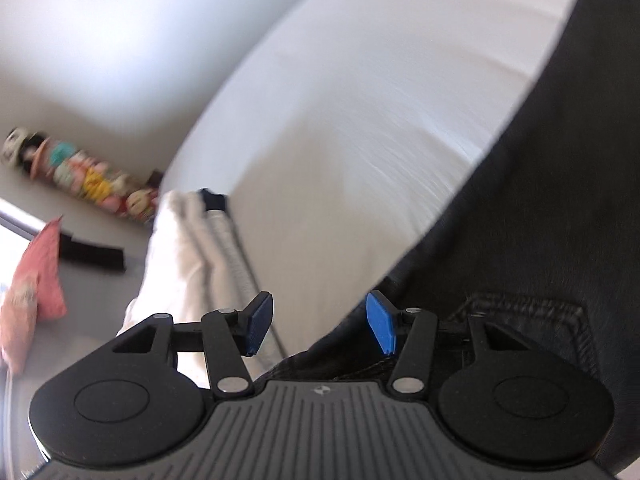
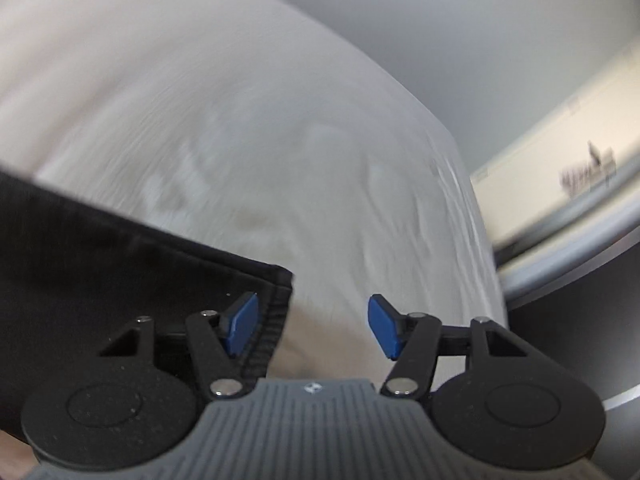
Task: Fold clothes
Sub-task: 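Lower the jeans leg onto the other leg and open the right gripper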
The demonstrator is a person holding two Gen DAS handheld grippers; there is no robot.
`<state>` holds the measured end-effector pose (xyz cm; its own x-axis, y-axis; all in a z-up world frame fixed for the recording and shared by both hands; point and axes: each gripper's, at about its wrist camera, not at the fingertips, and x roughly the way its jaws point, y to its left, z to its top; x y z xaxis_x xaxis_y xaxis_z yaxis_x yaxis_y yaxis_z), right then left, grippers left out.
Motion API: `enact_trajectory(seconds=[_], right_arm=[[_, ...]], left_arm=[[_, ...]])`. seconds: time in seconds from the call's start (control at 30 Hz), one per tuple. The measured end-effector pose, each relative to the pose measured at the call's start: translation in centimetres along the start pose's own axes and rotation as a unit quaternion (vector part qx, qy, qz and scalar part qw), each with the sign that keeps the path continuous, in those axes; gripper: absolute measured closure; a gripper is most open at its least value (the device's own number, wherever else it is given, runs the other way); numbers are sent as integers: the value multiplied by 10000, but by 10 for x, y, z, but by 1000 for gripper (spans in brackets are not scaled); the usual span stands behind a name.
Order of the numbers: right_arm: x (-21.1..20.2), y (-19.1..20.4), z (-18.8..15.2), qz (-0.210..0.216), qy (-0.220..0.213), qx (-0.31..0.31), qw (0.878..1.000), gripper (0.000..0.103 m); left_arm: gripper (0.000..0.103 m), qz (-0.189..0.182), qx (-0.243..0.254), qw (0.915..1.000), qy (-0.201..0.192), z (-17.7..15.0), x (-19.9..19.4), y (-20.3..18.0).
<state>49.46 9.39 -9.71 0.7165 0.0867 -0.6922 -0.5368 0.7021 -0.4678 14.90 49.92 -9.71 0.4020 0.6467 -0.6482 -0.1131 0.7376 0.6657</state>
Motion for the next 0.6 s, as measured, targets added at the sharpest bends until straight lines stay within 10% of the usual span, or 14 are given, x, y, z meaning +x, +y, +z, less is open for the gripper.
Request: enact_trajectory(seconds=[0.17,0.6], right_arm=[[-31,-39,-63,654,-122,2309,9707,43],[-9,3,-190,1503,-374,5770,8019,58]], left_arm=[[42,-405,-484,9973,-376,6,-58,-18],[40,-1471,-1349,9777,-656,-15,-155,-150]])
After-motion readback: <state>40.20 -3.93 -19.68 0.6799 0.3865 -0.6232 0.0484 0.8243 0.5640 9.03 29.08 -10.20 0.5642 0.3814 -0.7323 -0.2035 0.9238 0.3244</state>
